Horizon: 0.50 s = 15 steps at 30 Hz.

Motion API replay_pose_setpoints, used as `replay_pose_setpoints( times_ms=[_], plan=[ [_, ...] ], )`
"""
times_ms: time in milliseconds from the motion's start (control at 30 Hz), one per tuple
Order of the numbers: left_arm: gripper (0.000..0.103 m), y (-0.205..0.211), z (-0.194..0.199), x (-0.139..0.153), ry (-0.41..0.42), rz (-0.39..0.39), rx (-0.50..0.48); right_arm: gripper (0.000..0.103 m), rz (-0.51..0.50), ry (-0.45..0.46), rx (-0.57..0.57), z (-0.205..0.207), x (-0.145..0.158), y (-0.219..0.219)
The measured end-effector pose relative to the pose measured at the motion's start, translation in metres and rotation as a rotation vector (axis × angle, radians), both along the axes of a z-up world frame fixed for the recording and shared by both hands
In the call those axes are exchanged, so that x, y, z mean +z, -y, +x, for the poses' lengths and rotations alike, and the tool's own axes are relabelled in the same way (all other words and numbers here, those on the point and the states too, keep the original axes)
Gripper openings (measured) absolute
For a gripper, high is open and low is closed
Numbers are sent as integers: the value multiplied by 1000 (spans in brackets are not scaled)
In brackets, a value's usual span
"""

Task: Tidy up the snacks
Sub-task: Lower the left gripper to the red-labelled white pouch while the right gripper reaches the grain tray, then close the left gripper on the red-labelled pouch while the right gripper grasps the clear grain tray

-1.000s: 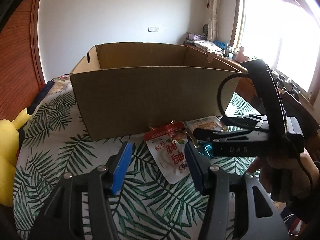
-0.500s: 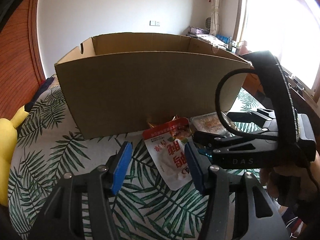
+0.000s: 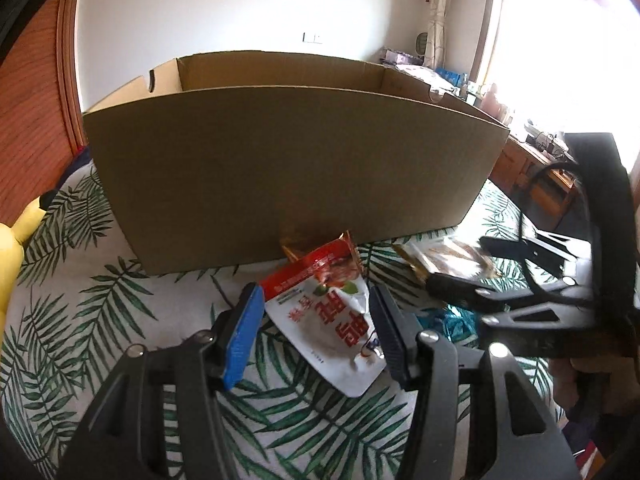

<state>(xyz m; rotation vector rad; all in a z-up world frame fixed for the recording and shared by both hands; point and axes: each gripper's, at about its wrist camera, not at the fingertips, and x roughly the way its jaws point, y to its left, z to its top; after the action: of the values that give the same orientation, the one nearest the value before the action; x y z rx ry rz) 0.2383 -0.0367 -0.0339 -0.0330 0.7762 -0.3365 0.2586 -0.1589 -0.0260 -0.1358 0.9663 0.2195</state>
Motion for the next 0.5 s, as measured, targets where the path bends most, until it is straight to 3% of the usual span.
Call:
replay_pose_setpoints(
  times_ms=[300,500],
  plan=[
    [55,17,18,-8,-43,19,28,87,-19,50,-19,-14,0,17],
    [55,30,21,-17,-62,88,26,89,-23,51,-18,-16,-3,15]
  ],
)
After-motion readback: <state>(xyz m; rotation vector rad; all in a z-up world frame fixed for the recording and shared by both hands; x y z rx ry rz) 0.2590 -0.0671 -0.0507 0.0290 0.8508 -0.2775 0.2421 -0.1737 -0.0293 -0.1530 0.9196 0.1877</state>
